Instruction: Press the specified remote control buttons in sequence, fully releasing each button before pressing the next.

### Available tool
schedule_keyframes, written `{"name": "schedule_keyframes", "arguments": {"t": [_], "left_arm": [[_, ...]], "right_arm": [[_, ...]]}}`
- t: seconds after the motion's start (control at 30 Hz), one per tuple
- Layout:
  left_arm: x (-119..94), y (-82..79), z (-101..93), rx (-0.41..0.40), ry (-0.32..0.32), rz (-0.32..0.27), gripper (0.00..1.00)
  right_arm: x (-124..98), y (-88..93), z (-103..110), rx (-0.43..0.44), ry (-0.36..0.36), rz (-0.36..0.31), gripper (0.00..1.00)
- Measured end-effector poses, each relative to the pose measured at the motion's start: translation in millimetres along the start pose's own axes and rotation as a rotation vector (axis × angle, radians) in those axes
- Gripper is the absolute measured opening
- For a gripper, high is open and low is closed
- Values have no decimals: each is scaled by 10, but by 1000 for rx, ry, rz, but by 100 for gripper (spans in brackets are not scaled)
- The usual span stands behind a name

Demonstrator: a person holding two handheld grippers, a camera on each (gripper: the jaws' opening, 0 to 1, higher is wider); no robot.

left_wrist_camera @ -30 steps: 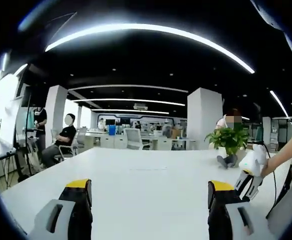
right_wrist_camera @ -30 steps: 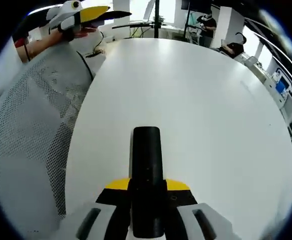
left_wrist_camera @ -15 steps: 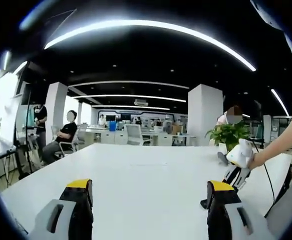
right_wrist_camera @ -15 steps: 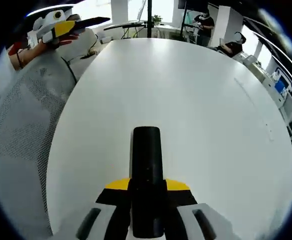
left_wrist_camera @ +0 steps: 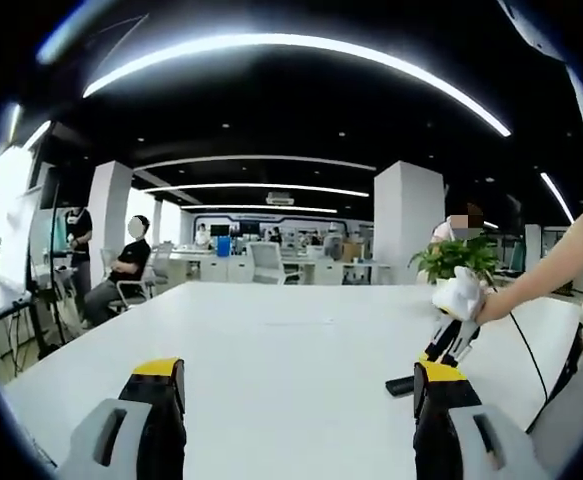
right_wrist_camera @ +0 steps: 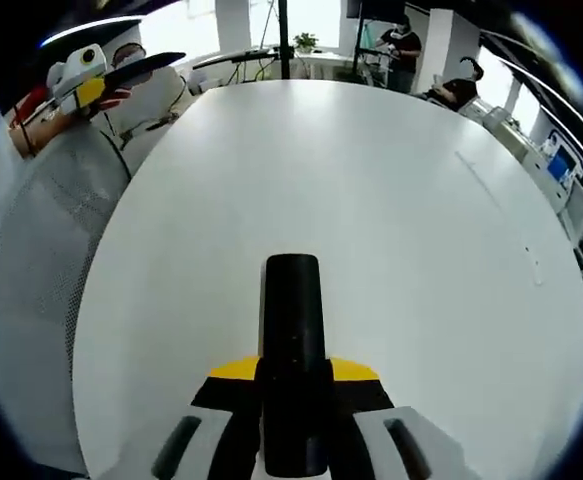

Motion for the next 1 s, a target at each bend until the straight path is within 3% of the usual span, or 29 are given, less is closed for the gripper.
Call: {"name": "schedule_keyframes", "arguments": {"t": [0.27, 0.5, 0.53, 0.6, 0.63, 0.7, 0.77, 0.9, 0.93, 0.97, 1.0], "left_arm": [[-1, 13, 41, -20, -9, 8, 98], [1, 28, 49, -31, -10, 20, 98], [1, 30, 53, -30, -12, 21, 99], [2, 28, 69, -32, -19, 19, 99], [3, 24, 82, -39, -23, 16, 99], [4, 27, 104, -48, -31, 18, 99], [9, 36, 107, -48, -31, 22, 99], [14, 50, 90, -31, -30, 30, 99], [14, 49, 90, -33, -30, 30, 99], [16, 50, 84, -45, -27, 30, 100], [16, 48, 78, -54, -22, 29, 100]], "right_arm": [[-41, -47, -215, 10, 17, -29, 21], [-53, -83, -221, 38, 45, -88, 22], [-52, -92, -220, 87, 60, -134, 24], [-92, -81, -260, 266, 114, -276, 38], [-172, -65, -313, 351, 167, -387, 48], [-389, -9, -377, 429, 296, -559, 63], [-632, 92, -365, 522, 386, -704, 72], [-1097, 323, -219, 578, 601, -857, 99], [-1243, 346, -28, 566, 649, -861, 98], [-1333, 394, 20, 570, 701, -890, 99], [-1427, 501, 131, 573, 752, -879, 99]]}}
Point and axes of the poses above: the point that each gripper's makers call its tool centre point, and the gripper's own axes: x roughly forward along the fingers, z roughly to its left, y roughly out of its underside, the point moved 4 cm from there along -x, roughly backward along the fingers, and after that the axes turned 15 degrees about -y, right-handed, at the moved point
